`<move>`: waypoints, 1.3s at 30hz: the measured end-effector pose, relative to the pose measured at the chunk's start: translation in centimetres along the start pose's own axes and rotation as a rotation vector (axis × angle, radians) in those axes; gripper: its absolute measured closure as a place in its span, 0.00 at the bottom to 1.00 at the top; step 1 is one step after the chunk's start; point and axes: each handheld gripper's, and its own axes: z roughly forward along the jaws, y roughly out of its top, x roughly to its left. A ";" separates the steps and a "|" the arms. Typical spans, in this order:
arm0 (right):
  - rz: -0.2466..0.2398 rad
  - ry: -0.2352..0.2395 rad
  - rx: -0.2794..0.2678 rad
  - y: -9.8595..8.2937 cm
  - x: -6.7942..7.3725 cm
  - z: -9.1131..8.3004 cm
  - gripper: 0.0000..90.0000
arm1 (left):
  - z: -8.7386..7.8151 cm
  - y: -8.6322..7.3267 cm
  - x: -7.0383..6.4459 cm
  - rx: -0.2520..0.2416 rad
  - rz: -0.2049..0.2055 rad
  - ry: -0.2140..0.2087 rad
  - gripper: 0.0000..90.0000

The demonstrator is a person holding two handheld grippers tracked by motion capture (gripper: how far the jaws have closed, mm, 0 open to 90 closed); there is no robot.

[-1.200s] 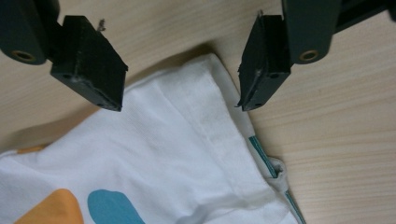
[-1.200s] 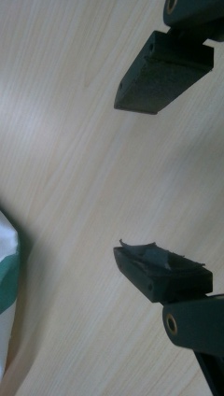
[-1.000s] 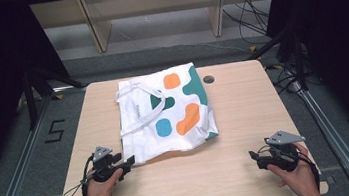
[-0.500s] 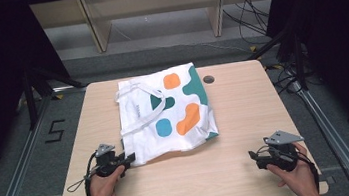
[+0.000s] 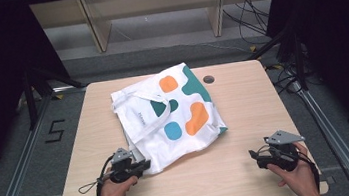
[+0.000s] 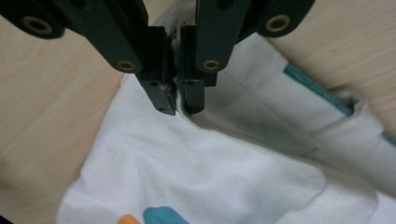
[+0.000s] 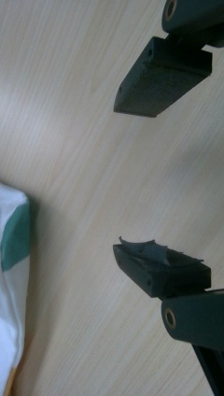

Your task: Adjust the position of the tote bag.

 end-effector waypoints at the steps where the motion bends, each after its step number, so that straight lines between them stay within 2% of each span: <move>1: 0.012 0.013 -0.001 0.0 0.1 0.0 0.31 | 0.4 0.1 -1.1 0.004 0.023 -0.026 0.94; 2: 0.012 0.013 -0.001 0.0 0.1 0.0 0.31 | 0.4 0.1 -1.1 0.004 0.023 -0.026 0.94; 3: -0.001 -0.004 -0.009 0.0 0.0 0.0 0.31 | 0.6 0.1 -1.7 0.008 0.033 -0.035 0.94; 6: 0.001 -0.006 -0.011 0.0 0.0 0.0 0.31 | 1.5 0.1 -3.2 0.003 0.055 -0.057 0.94; 7: 0.003 -0.005 -0.011 0.0 0.0 0.0 0.31 | 1.7 0.1 -3.6 0.005 0.048 -0.060 0.94; 8: 0.004 -0.004 -0.010 0.0 0.0 0.0 0.31 | 2.2 0.2 -4.7 0.014 0.057 -0.074 0.94; 9: 0.004 -0.004 -0.010 0.0 0.0 0.0 0.31 | 2.2 0.2 -4.7 0.014 0.057 -0.074 0.94; 10: 0.017 0.008 -0.004 0.0 0.1 0.0 0.31 | 2.6 0.2 -5.3 0.012 0.069 -0.087 0.94; 12: 0.018 0.009 -0.004 0.0 0.1 0.0 0.31 | 3.4 0.4 -6.6 0.015 0.089 -0.104 0.93; 13: 0.002 -0.004 -0.010 0.0 0.0 0.0 0.31 | 4.1 0.6 -7.5 0.011 0.101 -0.120 0.93; 14: 0.006 -0.001 -0.008 0.0 0.0 0.0 0.31 | 4.1 0.6 -7.5 0.011 0.101 -0.120 0.93; 15: 0.015 0.026 0.010 0.0 0.0 0.0 0.31 | 4.5 0.8 -8.0 0.015 0.112 -0.126 0.93; 17: 0.018 0.028 0.007 0.0 -0.1 0.0 0.31 | 5.4 0.9 -9.1 0.002 0.119 -0.138 0.93; 18: 0.032 0.009 -0.003 0.0 0.0 0.0 0.31 | 5.7 1.0 -9.5 0.008 0.127 -0.138 0.93; 20: 0.032 0.010 0.003 0.0 0.0 -0.1 0.31 | 6.5 1.3 -10.5 -0.005 0.121 -0.151 0.93; 21: 0.000 -0.003 -0.011 0.0 -0.2 0.0 0.32 | 7.2 1.5 -11.2 -0.004 0.139 -0.158 0.93; 22: 0.000 -0.003 -0.011 0.0 -0.2 0.0 0.32 | 7.2 1.5 -11.2 -0.004 0.139 -0.158 0.93; 27: 0.014 0.015 -0.001 0.0 -0.1 0.0 0.32 | 9.4 2.6 -13.2 0.002 0.151 -0.195 0.91; 29: 0.015 0.014 0.004 0.0 -0.1 -0.1 0.32 | 9.4 2.7 -13.3 0.017 0.166 -0.200 0.89; 30: 0.029 0.016 0.009 0.0 0.0 -0.1 0.32 | 9.4 2.7 -13.4 0.013 0.158 -0.212 0.87; 31: 0.018 0.003 0.000 0.0 -0.1 -0.1 0.31 | 9.2 2.7 -13.4 0.019 0.162 -0.215 0.83; 32: -0.002 0.001 -0.003 -0.1 -0.3 0.0 0.32 | 8.9 2.8 -13.3 0.030 0.150 -0.243 0.78; 33: 0.016 0.008 0.005 -0.1 -0.2 -0.1 0.31 | 8.0 2.9 -13.1 0.051 0.174 -0.257 0.62; 34: 0.001 0.007 0.000 -0.1 -0.3 0.0 0.31 | 7.4 2.9 -13.1 0.058 0.199 -0.259 0.55; 35: -0.008 0.006 0.002 -0.1 -0.3 -0.1 0.31 | 6.8 2.9 -13.1 0.063 0.229 -0.248 0.50; 37: 0.002 0.008 -0.002 -0.1 -0.1 -0.1 0.31 | 6.1 2.8 -13.0 0.074 0.245 -0.238 0.46; 38: -0.004 0.022 0.001 -0.1 0.0 -0.1 0.31 | 5.5 2.8 -12.8 0.077 0.255 -0.229 0.38; 39: -0.004 0.022 0.001 -0.1 0.0 -0.1 0.31 | 4.8 2.7 -12.5 0.070 0.262 -0.214 0.38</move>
